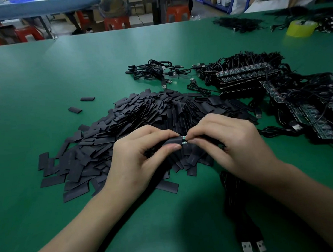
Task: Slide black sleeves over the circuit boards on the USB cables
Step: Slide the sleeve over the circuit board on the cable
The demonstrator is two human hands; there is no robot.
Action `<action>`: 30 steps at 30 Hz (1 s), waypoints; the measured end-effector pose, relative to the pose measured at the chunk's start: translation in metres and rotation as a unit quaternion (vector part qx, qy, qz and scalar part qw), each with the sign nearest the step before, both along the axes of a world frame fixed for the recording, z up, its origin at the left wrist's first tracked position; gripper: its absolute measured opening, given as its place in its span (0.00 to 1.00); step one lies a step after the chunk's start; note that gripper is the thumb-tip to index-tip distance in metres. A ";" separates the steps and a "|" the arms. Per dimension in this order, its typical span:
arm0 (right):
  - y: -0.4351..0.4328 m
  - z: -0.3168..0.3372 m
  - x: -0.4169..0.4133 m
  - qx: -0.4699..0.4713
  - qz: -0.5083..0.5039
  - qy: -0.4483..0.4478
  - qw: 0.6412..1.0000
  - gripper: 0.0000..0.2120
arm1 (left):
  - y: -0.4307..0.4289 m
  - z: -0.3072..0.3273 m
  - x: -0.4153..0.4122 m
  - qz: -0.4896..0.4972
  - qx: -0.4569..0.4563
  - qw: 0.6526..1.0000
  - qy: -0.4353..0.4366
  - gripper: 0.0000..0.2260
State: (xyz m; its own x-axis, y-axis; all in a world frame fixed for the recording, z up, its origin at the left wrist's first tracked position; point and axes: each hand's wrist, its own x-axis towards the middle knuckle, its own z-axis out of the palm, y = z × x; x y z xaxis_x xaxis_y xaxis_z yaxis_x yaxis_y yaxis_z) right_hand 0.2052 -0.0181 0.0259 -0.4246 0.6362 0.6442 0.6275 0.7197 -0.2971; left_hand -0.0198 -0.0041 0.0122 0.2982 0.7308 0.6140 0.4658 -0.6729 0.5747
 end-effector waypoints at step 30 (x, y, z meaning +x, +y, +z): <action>-0.003 -0.001 -0.005 -0.011 0.005 0.072 0.997 0.02 | 0.000 -0.001 0.005 -0.019 -0.051 0.998 -0.040 0.09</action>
State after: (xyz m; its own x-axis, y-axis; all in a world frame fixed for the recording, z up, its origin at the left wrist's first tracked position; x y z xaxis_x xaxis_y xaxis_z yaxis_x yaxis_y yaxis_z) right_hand 0.1998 -0.0209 0.0250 -0.3353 0.6467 0.6851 0.5704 0.7181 -0.3987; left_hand -0.0150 -0.0036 0.0111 0.2805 0.7793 0.5603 0.3908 -0.6259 0.6749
